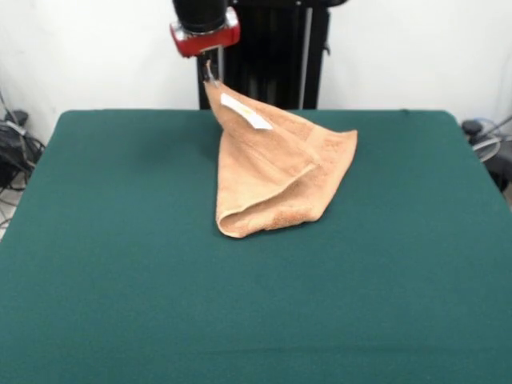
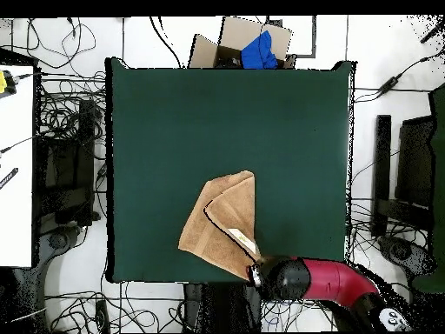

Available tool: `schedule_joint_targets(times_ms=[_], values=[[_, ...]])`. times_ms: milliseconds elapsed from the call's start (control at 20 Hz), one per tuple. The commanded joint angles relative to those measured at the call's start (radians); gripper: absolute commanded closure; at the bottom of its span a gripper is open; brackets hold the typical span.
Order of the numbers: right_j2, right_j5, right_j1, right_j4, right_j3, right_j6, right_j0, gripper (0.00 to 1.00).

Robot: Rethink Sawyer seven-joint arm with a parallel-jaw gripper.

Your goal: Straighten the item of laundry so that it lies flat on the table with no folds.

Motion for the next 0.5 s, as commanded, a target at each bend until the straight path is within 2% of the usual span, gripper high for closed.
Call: schedule_joint_targets(times_ms=[50,500], values=[[-0.029,-0.082,0.031,-0.051,0.003,0.1,-0.043,1.0],[0.061,-0.044,0.083,-0.084,-0.093,-0.055,-0.178,1.0]])
